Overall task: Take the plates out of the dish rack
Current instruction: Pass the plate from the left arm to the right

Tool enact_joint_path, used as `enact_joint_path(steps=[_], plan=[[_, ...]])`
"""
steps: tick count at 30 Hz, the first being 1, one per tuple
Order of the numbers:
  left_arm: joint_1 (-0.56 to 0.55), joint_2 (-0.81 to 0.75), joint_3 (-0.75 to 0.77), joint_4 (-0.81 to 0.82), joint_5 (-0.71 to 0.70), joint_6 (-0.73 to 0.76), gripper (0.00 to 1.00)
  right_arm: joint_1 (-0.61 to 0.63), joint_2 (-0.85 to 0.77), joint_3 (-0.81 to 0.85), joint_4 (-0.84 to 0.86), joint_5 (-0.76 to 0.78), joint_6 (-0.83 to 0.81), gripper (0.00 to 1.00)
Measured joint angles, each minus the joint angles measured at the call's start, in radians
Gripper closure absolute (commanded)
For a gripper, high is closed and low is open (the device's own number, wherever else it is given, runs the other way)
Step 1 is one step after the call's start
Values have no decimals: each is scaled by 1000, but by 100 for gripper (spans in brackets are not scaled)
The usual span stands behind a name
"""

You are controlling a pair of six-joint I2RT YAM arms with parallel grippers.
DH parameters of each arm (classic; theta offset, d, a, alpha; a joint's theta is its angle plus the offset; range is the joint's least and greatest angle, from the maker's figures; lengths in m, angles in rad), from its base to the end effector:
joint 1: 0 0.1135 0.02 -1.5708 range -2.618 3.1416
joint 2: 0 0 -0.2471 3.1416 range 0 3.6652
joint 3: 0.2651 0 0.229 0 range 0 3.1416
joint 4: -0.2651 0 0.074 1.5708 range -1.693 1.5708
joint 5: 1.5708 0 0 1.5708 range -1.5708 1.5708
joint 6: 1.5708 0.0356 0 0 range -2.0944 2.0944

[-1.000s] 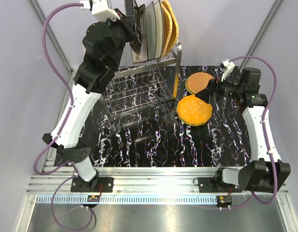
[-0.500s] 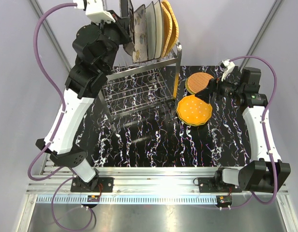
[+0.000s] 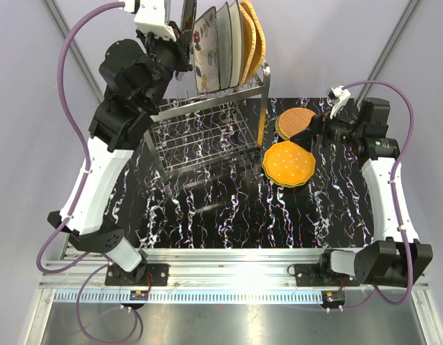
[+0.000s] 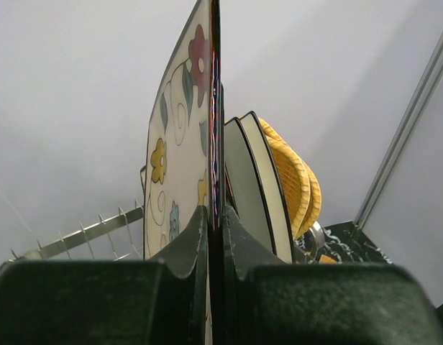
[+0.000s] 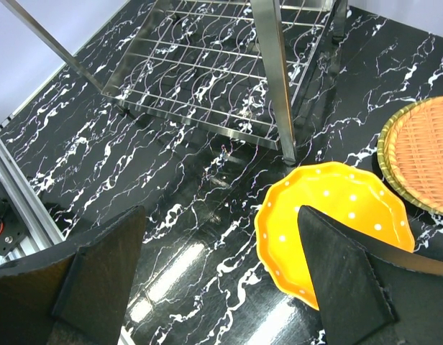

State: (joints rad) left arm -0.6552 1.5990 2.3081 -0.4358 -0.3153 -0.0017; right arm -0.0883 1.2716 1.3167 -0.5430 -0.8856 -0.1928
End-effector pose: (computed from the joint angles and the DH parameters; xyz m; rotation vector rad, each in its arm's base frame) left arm 0.2125 -0.1493 0.5791 0.1581 1.3102 -0.3551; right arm 0.2515 0.0054 0.3734 -0.6245 1.8409 0.7226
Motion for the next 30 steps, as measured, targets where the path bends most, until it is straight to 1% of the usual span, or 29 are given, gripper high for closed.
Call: enact_joint_path(steps=[4,19,30], plan=[[0,-34,-38,-6,32,96,100,4,0,12,-1,0,0,6],[-4,-222,-349,1,151,539,100,10,1,71,-5,0,6,6],[-14,-345,-572,32,285,774,100,16,10,117,-30,-16,17,5]])
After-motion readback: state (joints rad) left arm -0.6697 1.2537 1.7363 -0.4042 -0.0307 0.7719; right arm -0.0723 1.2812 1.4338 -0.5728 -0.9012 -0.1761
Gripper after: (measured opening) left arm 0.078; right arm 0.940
